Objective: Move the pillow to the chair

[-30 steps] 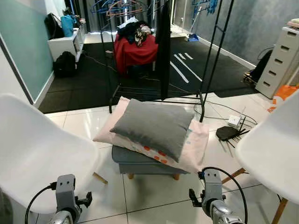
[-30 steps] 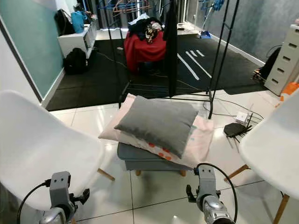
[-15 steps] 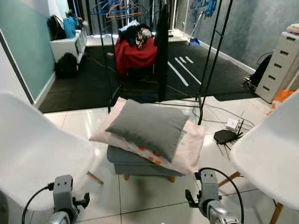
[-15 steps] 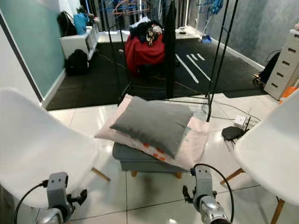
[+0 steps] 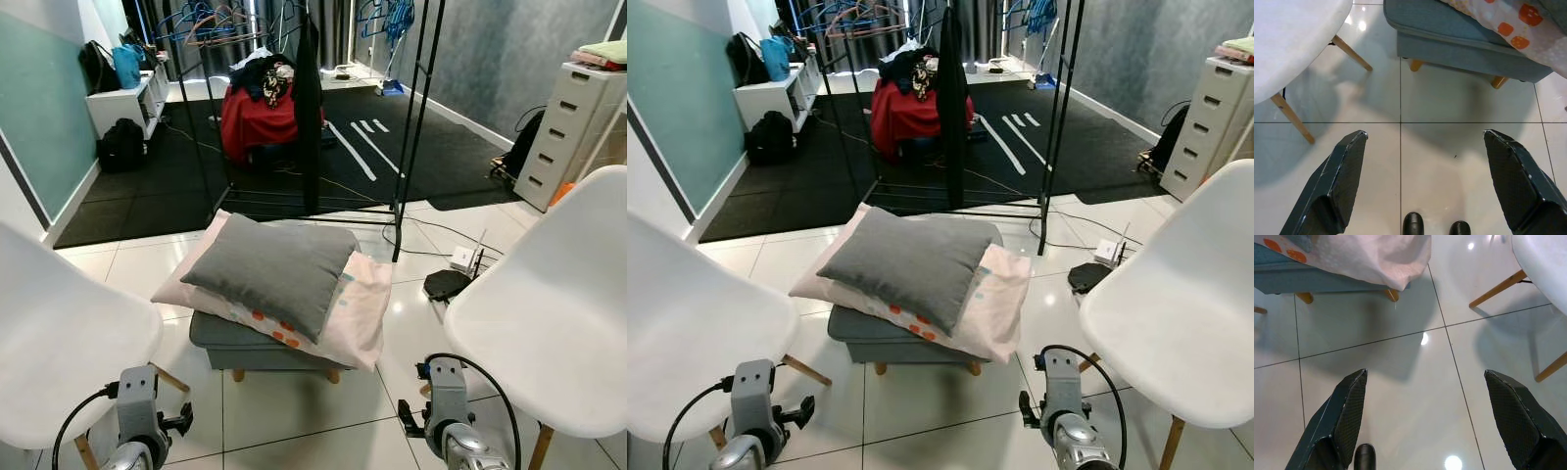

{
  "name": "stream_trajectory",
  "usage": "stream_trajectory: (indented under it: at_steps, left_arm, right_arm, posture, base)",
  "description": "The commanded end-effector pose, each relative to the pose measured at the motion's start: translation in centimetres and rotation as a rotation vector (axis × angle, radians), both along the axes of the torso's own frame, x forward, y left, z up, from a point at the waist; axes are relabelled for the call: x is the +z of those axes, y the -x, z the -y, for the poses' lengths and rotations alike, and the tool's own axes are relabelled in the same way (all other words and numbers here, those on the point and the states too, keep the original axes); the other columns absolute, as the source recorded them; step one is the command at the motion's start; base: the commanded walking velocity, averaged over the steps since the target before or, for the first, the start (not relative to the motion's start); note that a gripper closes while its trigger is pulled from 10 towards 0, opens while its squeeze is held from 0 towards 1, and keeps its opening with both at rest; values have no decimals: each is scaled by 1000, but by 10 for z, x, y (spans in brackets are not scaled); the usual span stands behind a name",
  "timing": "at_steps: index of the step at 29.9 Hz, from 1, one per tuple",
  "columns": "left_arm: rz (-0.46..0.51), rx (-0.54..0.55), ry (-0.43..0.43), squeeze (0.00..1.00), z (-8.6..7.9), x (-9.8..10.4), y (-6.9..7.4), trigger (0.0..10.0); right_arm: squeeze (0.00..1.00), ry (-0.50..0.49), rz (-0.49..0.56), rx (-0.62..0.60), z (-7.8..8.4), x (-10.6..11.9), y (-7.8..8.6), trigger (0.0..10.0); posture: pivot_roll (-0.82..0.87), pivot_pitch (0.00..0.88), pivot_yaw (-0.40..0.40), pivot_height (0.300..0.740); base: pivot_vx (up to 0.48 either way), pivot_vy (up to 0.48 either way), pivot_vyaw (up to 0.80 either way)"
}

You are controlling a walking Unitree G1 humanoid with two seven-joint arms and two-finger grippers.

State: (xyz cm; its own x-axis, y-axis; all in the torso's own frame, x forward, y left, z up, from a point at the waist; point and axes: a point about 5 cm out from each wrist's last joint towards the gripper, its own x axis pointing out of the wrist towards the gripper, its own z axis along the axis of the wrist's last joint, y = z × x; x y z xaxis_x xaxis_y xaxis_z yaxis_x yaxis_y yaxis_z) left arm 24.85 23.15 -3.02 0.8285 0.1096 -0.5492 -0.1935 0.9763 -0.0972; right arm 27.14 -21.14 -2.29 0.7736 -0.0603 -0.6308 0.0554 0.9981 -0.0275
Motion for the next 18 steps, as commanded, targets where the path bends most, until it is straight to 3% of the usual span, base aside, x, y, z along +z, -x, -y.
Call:
stream_trajectory:
  at_steps: [1, 6, 18]
  left_arm:
    - [-17, 8, 1, 0, -5, -2, 4, 10000]
    - [-22, 4, -1, 0, -5, -2, 4, 10000]
    - [-26, 42, -3, 0, -9, -1, 4, 10000]
  right_arm:
    - [0, -9, -4, 4, -4, 0, -1, 10000]
    - [0, -10, -2, 3, -4, 0, -1, 10000]
    - [0, -10, 1, 2, -4, 1, -2, 10000]
  posture:
    - [-38, 25, 8, 740]
    - [-39, 28, 8, 740]
    - [-39, 30, 5, 740]
  base:
    - [0, 0, 0]
    - [0, -480, 0]
    - [0, 0, 0]
